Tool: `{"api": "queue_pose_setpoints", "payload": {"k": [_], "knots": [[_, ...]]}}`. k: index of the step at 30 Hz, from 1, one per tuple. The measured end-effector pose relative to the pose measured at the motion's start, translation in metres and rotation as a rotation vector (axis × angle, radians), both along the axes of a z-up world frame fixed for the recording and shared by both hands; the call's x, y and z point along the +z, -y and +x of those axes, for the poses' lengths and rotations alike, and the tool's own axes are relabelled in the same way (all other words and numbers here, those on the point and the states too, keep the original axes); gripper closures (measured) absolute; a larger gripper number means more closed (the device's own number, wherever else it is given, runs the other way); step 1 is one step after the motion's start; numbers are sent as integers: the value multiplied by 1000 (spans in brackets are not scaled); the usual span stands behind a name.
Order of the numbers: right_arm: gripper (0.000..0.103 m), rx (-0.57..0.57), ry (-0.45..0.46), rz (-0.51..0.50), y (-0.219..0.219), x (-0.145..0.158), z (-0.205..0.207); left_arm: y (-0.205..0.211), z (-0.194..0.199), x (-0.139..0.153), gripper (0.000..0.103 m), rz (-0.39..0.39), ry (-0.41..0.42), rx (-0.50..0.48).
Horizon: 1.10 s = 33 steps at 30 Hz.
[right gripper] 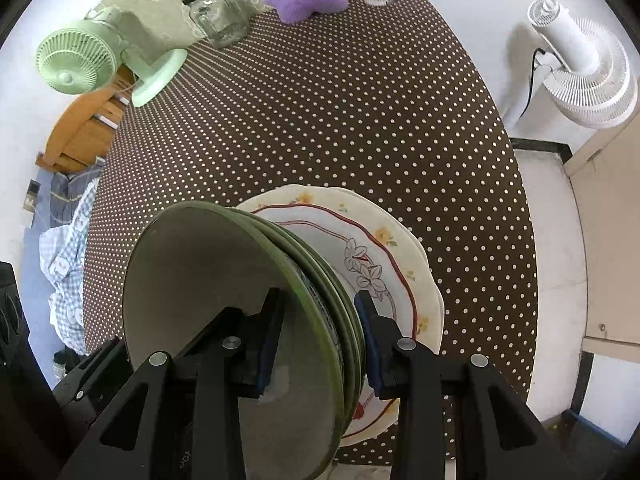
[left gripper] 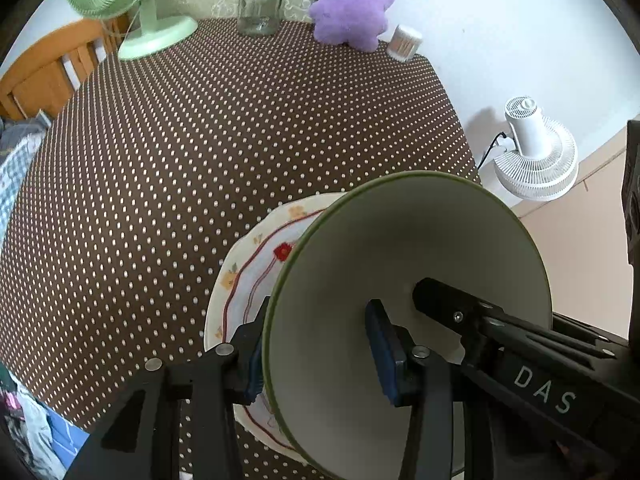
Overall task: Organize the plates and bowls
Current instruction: 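Lift the nested grey bowls and carry them over the plate stack, then lower the nested bowls onto the plates and open both grippers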
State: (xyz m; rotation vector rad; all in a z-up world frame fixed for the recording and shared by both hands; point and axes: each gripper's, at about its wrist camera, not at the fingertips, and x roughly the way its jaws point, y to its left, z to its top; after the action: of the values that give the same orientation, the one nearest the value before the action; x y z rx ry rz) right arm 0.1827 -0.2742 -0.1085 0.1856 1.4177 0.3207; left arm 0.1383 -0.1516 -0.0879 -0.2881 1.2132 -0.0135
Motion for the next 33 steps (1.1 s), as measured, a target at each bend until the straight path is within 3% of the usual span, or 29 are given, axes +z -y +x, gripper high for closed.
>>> {"api": "queue_pose_setpoints", "payload": {"k": [16, 23, 26, 28, 33], "knots": [[64, -9, 23, 17, 8, -5, 1, 9, 4, -2, 60, 54, 27, -24], [61, 19, 131, -24, 6, 9, -10, 5, -7, 4, 39, 82, 35, 9], [48, 9, 186, -58, 8, 19, -14, 4, -12, 14, 30, 113, 70, 18], [33, -9, 222, -85, 12, 26, -16, 2, -16, 21, 23, 115, 102, 21], [27, -23, 295, -100, 17, 46, -23, -2, -29, 42, 15, 150, 175, 19]]}}
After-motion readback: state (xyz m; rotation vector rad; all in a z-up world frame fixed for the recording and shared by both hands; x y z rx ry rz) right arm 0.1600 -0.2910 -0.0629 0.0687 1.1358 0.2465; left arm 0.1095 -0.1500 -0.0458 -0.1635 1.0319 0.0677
